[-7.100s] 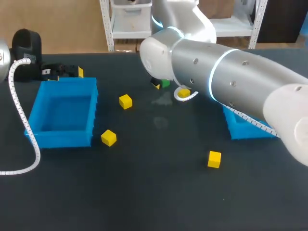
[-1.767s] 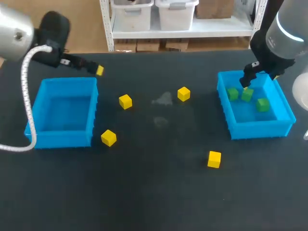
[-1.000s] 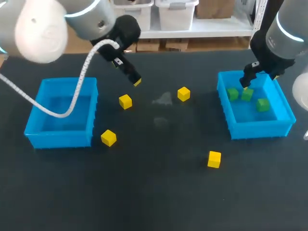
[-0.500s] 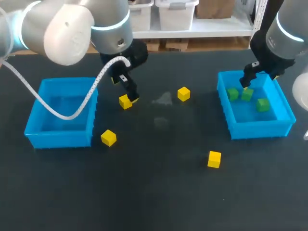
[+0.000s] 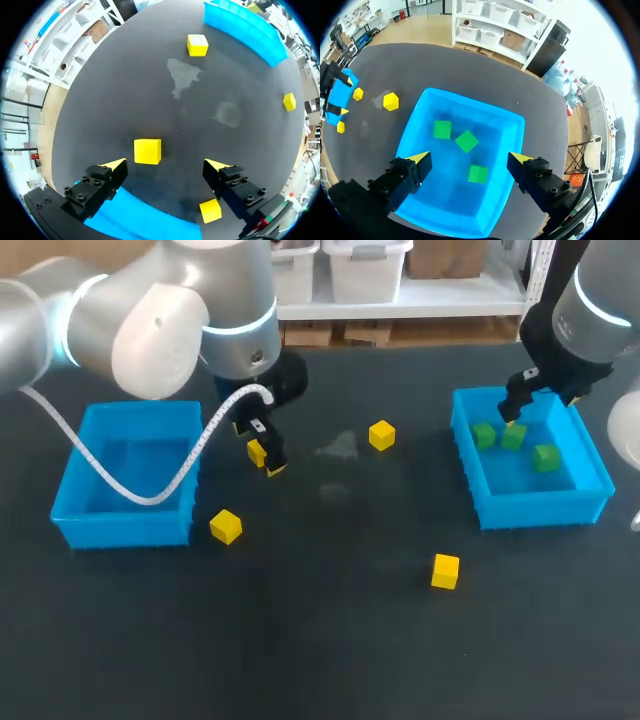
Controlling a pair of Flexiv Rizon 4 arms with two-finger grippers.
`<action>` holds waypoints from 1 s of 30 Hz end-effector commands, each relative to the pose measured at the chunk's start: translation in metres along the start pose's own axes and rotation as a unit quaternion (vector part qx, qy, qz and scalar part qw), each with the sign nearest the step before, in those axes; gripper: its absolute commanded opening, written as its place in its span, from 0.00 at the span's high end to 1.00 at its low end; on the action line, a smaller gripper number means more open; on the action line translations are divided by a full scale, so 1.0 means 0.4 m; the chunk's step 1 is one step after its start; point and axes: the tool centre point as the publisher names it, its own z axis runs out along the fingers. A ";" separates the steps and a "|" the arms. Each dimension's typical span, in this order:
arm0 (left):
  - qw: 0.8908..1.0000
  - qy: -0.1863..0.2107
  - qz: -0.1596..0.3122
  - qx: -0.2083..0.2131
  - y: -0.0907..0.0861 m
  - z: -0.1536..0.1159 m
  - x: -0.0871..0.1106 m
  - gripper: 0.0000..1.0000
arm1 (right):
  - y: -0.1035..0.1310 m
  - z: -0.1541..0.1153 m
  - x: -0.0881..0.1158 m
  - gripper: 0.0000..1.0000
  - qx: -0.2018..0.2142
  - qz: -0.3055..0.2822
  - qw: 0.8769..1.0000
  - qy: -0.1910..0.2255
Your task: Put the green cubes in the right bin and the yellow cubes in the left bin.
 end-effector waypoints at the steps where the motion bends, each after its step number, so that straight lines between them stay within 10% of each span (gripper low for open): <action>1: 1.000 0.005 -0.004 0.004 0.022 0.021 -0.016 0.00 | 0.001 -0.002 0.004 0.00 0.002 0.000 1.000 -0.002; 19: 1.000 0.018 -0.002 0.017 0.043 0.082 -0.052 0.00 | 0.001 -0.002 0.004 0.00 0.002 0.000 1.000 -0.002; 20: 1.000 0.019 -0.001 0.017 0.042 0.082 -0.052 0.58 | 0.001 -0.002 0.004 0.00 0.002 0.000 1.000 -0.002; 22: 1.000 0.019 -0.002 0.017 0.041 0.082 -0.051 1.00 | 0.001 -0.002 0.004 0.00 0.002 0.000 1.000 -0.002; 30: 1.000 0.027 0.007 0.007 0.036 0.061 -0.024 1.00 | 0.001 -0.002 0.004 0.00 0.002 0.000 1.000 -0.002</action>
